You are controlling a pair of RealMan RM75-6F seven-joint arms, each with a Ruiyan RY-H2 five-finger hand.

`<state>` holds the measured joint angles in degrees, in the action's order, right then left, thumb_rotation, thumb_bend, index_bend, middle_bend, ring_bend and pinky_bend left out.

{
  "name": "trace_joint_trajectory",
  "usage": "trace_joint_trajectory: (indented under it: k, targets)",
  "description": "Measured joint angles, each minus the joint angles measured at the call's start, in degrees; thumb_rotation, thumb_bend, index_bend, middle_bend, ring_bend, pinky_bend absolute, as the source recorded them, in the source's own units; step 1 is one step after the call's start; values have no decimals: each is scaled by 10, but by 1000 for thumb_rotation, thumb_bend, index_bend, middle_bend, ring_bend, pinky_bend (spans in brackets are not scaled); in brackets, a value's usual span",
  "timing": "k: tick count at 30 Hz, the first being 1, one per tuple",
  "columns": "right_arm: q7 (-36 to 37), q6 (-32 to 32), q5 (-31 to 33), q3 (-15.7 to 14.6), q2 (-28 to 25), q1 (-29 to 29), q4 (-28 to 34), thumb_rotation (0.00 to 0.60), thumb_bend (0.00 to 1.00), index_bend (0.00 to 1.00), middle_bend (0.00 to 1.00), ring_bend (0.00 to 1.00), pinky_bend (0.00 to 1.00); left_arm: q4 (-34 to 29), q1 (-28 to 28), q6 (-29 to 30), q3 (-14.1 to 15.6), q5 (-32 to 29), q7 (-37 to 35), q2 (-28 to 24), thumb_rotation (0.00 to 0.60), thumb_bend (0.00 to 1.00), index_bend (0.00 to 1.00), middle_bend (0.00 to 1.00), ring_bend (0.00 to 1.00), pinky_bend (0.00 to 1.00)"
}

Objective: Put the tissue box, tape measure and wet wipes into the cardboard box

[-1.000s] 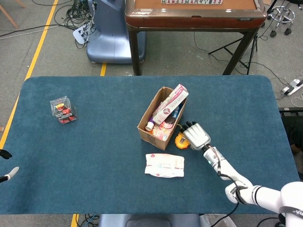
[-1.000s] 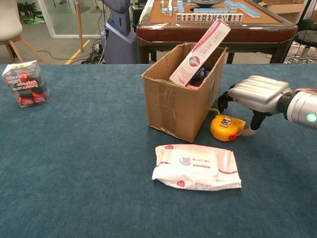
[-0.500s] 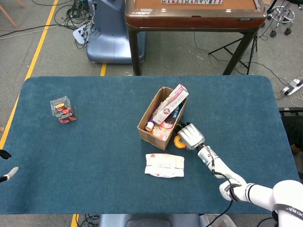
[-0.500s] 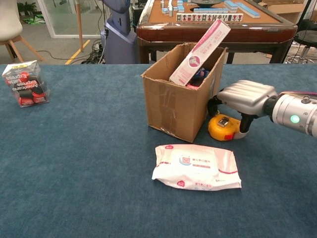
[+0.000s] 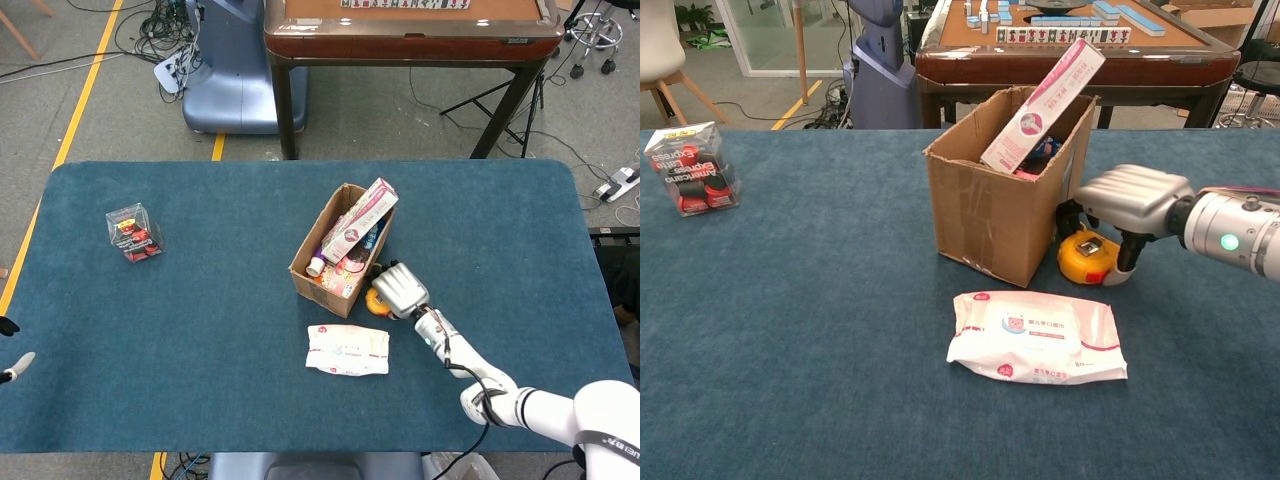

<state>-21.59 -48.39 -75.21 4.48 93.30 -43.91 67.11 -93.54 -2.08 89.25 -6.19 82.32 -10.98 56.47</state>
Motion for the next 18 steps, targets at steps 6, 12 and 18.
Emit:
trace_joint_trajectory:
  k: [6, 12, 18]
  targets:
    - [8, -9, -5, 0, -18, 5, 30, 600, 165, 431, 501, 413, 367, 2, -1, -3, 0, -3, 2, 1, 600, 135, 484, 522, 393, 487]
    - [13, -39, -27, -2, -66, 15, 106, 600, 164, 431, 501, 413, 367, 5, -3, -8, -1, -6, 6, 3, 600, 135, 484, 522, 393, 488]
    - [-1, -81, -58, -5, -129, 29, 205, 600, 164, 431, 501, 413, 367, 5, -5, -11, 1, -4, 18, 8, 600, 135, 484, 522, 392, 488]
